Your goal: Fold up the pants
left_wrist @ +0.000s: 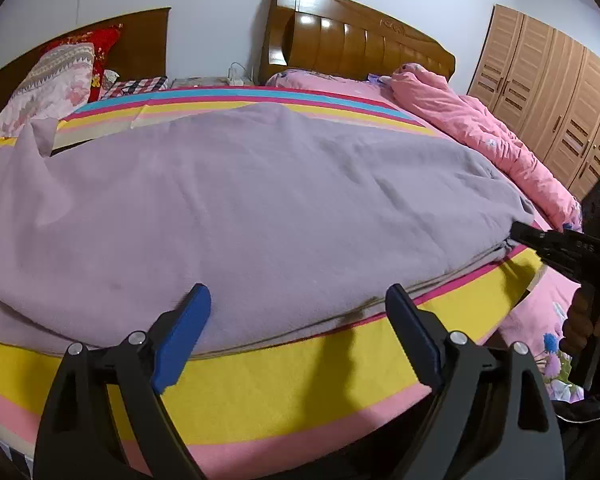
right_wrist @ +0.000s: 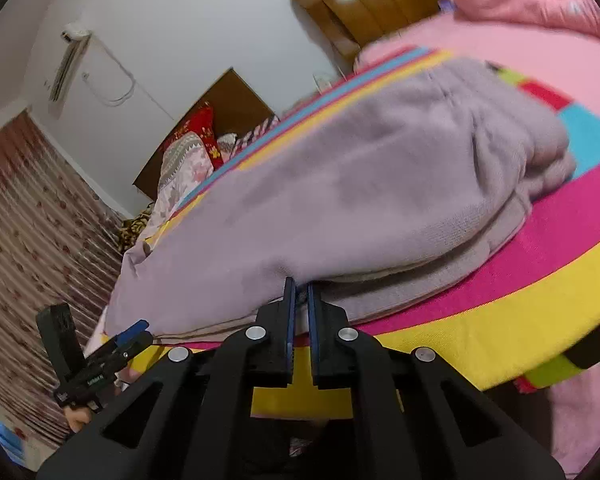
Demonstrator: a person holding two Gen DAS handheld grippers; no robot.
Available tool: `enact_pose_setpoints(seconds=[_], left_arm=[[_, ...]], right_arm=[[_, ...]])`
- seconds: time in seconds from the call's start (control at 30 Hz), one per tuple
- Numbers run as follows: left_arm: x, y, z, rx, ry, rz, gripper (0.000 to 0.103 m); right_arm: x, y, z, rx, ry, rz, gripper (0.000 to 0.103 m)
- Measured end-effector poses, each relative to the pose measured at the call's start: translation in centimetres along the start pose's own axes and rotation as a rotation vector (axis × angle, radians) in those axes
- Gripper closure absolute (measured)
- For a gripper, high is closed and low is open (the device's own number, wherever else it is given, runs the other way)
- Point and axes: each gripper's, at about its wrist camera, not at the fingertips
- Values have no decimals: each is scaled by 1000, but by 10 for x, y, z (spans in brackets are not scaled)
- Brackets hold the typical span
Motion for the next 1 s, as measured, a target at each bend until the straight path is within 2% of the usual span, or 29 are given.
enact_pose_setpoints(seconds=[0.07, 0.13, 0.23, 0.27, 0.3, 0.4, 0.47, 0.53, 0.57, 0.63, 0.67, 0.73, 0.77, 0.8, 0.83, 0.87, 1.0], left_arm=[[-2, -2, -4, 22, -23, -4, 14], [-2, -2, -7, 38, -36, 0, 14], [-2, -1, -3, 26, -16, -12, 14], [-3, -2, -2, 13, -9, -27, 14], [-6, -5, -1, 7, -16, -35, 14], [-22, -24, 0, 44, -48, 27, 14], [-40, -26, 11, 82, -39, 58, 9], [-57, -17, 29, 62, -4, 63, 2], [-67, -5, 41, 50, 24, 49, 2], [-77, 23, 56, 26, 60, -15, 2], [-76, 40, 61, -15, 69, -72, 2], [-66, 61, 64, -49, 85, -160, 2], [-54, 70, 63, -48, 99, -205, 2], [-44, 66, 68, -69, 163, -156, 2], [-37, 63, 72, -87, 200, -143, 1], [-34, 58, 71, -80, 184, -122, 2], [-34, 54, 74, -82, 188, -110, 1]], right_arm=[[-1, -5, -2, 20, 1, -15, 98], [1, 8, 9, 36, 25, -75, 98], [4, 10, 21, 1, 67, -100, 98], [3, 7, 19, 21, 64, -130, 96], [1, 1, 16, 63, 49, -144, 83], [-10, -15, -5, 139, -93, -88, 73], [-26, -16, -21, 171, -178, -29, 61], [-46, -1, -37, 212, -267, 10, 49], [-52, 3, -36, 235, -288, 14, 42], [-63, 24, -32, 321, -323, -23, 41], [-60, 33, -30, 343, -340, -55, 41], [-45, 46, -29, 383, -384, -119, 41], [-26, 50, -23, 412, -442, -161, 41], [-14, 44, -22, 409, -480, -105, 41], [-8, 41, -21, 402, -481, -87, 41], [-7, 36, -18, 376, -453, -81, 41], [-16, 40, -17, 370, -471, -133, 40]])
Point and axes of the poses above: each gripper's, at about its wrist camera, not at the fingertips, and y roughly the way its jaws point, z to its right, x to its underside, and after that the axes turned 3 degrees about -y, right-handed
